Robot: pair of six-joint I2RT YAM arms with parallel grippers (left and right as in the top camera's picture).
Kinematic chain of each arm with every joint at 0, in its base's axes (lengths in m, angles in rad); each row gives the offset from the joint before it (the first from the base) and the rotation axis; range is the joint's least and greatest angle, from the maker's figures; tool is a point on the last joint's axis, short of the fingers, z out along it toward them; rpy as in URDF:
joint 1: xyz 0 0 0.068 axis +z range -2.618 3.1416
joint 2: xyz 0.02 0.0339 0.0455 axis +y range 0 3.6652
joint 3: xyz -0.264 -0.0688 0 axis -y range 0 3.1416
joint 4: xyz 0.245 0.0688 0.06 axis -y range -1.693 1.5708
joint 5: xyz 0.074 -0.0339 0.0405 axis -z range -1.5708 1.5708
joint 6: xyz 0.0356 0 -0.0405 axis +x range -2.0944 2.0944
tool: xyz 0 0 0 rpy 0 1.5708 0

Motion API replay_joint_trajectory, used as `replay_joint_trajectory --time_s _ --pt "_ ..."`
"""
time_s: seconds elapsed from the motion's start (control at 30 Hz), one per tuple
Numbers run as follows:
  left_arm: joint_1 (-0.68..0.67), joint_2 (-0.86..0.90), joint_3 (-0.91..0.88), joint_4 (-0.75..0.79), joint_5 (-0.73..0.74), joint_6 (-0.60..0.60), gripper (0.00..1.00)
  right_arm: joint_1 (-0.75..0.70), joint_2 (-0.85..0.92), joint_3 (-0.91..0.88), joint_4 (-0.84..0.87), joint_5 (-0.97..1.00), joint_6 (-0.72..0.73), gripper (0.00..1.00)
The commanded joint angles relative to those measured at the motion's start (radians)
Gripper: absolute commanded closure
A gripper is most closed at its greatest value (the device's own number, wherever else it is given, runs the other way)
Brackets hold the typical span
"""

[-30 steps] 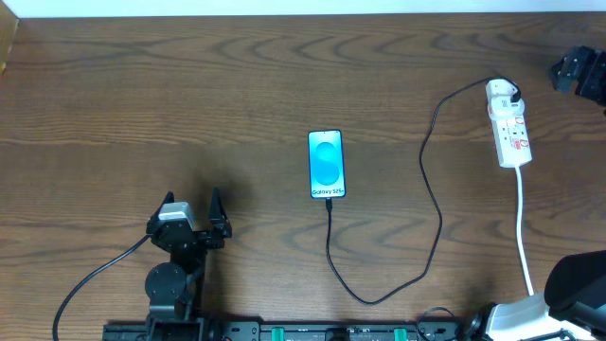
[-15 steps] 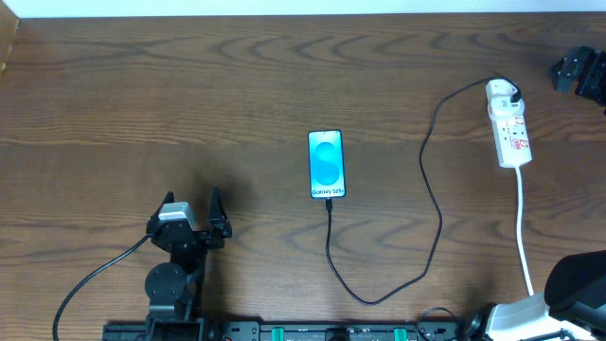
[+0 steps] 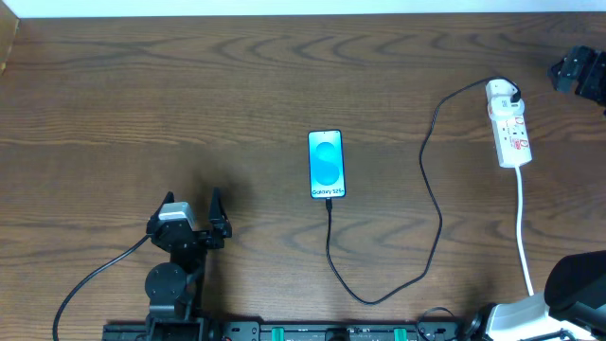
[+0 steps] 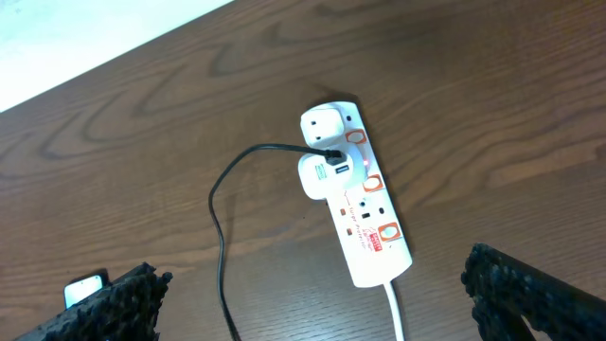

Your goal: Plug charger to phone and switch on socket

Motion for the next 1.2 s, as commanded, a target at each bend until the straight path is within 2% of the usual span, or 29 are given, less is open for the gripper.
replay_joint_trajectory --time_s 0.0,0.43,0.7,0.83,1.17 --pt "0.006 -0.006 -0.014 -0.048 -0.013 0.017 0.16 0.006 -0.008 0.004 -0.003 0.001 0.013 0.01" --pt "0.006 -0.006 -0.014 -0.048 -0.013 0.017 0.16 0.007 -0.014 0.004 -0.003 0.001 0.013 0.01" --pt "0.006 -0.006 -0.014 -0.048 -0.013 0.017 0.16 0.021 -0.091 -0.016 0.055 0.024 0.012 0.01" --pt "0.006 -0.006 -0.014 -0.048 -0.013 0.017 0.16 0.058 -0.163 -0.121 0.205 0.027 0.011 0.01" --pt "0.006 -0.006 -0.014 -0.048 -0.013 0.017 0.16 0.15 -0.442 -0.731 0.814 0.023 0.013 0.01"
